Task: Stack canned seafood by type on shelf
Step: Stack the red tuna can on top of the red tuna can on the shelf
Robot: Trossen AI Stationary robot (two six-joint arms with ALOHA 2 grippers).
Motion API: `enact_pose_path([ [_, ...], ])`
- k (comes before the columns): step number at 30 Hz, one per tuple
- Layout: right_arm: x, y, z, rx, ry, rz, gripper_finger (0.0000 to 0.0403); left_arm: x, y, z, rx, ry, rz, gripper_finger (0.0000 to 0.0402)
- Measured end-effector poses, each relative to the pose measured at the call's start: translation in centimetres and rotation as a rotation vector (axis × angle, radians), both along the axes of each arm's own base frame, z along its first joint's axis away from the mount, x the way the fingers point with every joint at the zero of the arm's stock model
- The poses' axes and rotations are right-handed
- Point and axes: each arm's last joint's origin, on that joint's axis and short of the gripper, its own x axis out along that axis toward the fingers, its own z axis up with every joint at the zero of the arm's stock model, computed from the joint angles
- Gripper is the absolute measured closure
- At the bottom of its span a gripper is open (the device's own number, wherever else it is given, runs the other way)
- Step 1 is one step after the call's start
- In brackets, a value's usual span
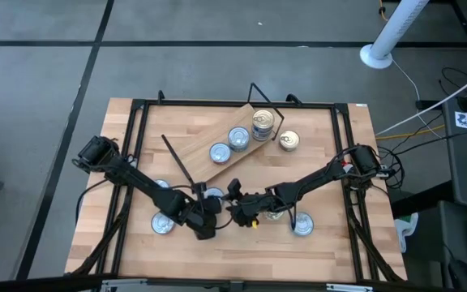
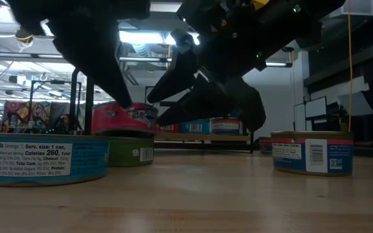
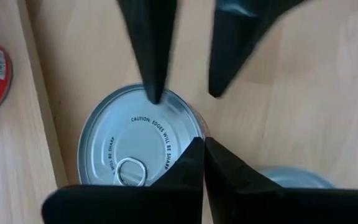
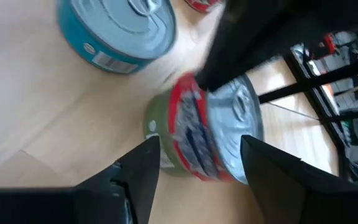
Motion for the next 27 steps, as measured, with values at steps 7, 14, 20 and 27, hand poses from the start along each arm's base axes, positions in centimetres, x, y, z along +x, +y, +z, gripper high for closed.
enact_pose_path([
  [7,0.0,0.0,0.0,0.000,0.000,-0.001,0.0180,0.8,0.6,0.7,-0.045,-0.040,0.074,0.0401],
  [14,0.0,0.0,0.0,-0.001,0.000,-0.002,0.0180,1.5,0.9,1.5,-0.084,-0.066,0.101,0.0401],
  [20,0.0,-0.1,0.0,-0.002,0.000,-0.003,0.0180,1.8,0.9,2.2,-0.109,-0.088,0.120,0.0401],
  [27,0.0,-0.2,0.0,-0.022,-0.006,-0.033,0.0189,1.9,0.8,2.3,-0.142,-0.076,0.108,0.0401],
])
